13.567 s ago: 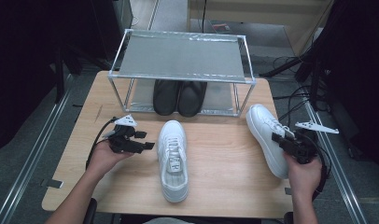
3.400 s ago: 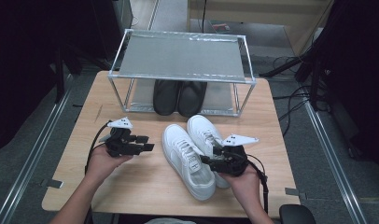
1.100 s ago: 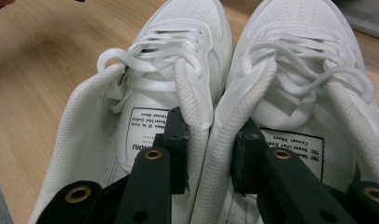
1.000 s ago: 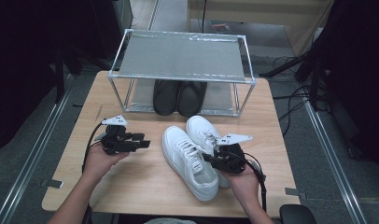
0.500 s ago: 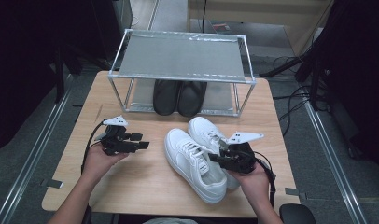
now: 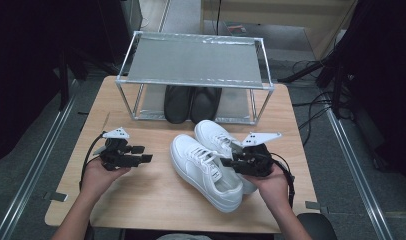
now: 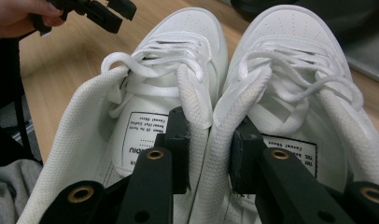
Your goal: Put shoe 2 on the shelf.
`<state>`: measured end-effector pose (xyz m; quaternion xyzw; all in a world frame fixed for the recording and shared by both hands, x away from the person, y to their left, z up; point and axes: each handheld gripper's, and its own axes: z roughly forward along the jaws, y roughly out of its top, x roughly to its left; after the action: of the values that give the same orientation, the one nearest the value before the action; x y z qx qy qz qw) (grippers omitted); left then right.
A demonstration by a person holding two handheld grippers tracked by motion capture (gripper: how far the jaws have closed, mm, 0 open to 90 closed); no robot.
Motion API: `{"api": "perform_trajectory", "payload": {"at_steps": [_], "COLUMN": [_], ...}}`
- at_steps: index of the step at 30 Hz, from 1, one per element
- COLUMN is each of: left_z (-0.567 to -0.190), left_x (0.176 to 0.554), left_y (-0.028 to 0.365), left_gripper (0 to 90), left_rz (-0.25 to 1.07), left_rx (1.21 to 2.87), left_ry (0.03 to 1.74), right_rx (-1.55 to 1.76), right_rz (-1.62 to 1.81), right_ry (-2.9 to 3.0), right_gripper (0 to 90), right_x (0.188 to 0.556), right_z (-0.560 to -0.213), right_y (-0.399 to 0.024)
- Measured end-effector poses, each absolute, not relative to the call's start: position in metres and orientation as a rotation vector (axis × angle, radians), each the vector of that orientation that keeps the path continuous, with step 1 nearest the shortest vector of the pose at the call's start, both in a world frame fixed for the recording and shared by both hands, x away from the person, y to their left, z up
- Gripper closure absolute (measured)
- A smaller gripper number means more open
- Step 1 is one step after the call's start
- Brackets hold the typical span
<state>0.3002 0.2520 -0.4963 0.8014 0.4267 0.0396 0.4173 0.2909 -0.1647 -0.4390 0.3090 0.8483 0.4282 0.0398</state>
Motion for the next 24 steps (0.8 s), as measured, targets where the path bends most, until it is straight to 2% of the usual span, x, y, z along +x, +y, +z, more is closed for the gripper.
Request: {"api": "perform_trajectory", "payload": {"at_steps": [13, 24], "left_z": [-0.498, -0.501], "left_x": [0.288, 0.292], "left_y": [0.273, 0.283], "left_gripper": [43.4, 43.2], "left_rz": [0.150, 0.172], "left_rx": [1.971, 1.963], "left_ry": [1.146, 1.175], "right_rx": [0.801, 0.624], "right_rz": [1.436, 1.404], "right_ry": [2.640, 2.706], "right_gripper": [74.5, 74.5], "right_x": [0.321, 0.344], "right_z": [-0.417, -0.385], "right_y": [-0.154, -0.134]}}
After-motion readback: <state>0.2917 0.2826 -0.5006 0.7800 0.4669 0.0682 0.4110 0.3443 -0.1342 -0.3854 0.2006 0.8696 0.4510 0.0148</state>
